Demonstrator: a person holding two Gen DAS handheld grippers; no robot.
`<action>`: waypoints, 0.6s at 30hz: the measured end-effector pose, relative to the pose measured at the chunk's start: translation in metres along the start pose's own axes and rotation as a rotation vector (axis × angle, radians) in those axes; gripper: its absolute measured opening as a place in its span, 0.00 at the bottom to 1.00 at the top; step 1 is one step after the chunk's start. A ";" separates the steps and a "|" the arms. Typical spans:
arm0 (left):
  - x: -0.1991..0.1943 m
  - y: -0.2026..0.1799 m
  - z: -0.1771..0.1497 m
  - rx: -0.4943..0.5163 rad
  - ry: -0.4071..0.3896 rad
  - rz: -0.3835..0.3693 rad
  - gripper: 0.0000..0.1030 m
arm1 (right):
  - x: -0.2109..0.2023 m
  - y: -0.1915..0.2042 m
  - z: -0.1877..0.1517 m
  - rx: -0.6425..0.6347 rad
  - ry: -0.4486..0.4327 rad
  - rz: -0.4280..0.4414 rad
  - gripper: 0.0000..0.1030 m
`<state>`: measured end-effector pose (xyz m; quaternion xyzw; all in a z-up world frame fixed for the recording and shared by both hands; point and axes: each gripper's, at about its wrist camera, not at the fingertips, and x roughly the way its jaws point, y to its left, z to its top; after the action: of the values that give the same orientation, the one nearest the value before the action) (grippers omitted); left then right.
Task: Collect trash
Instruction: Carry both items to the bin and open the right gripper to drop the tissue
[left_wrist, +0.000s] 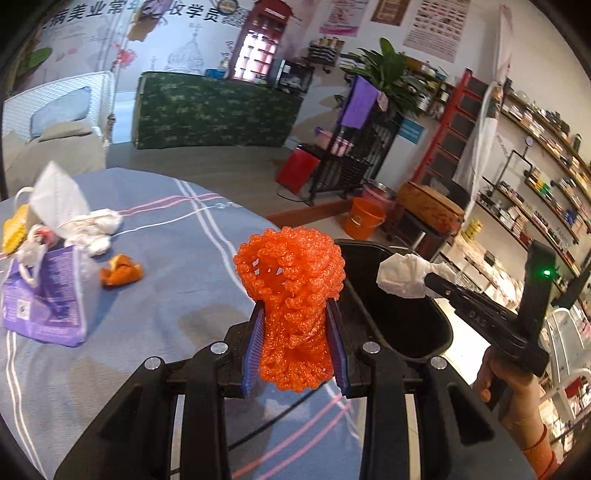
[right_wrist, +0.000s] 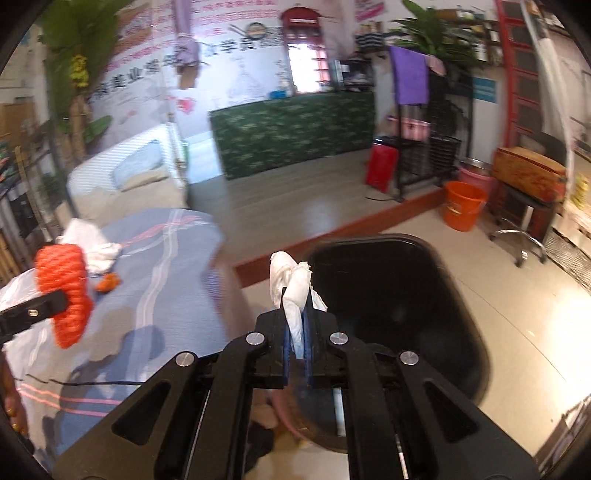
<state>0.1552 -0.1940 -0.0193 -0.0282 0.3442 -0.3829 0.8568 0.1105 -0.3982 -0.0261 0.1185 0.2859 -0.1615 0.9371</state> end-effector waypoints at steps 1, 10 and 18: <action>0.004 -0.008 0.000 0.010 0.003 -0.012 0.31 | 0.003 -0.006 -0.001 0.005 0.007 -0.022 0.06; 0.037 -0.051 -0.005 0.086 0.066 -0.078 0.31 | 0.050 -0.043 -0.027 0.069 0.138 -0.100 0.07; 0.064 -0.074 -0.010 0.147 0.134 -0.117 0.31 | 0.055 -0.059 -0.049 0.139 0.153 -0.115 0.52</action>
<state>0.1323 -0.2873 -0.0400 0.0403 0.3693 -0.4577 0.8078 0.1071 -0.4502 -0.1050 0.1787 0.3508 -0.2249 0.8913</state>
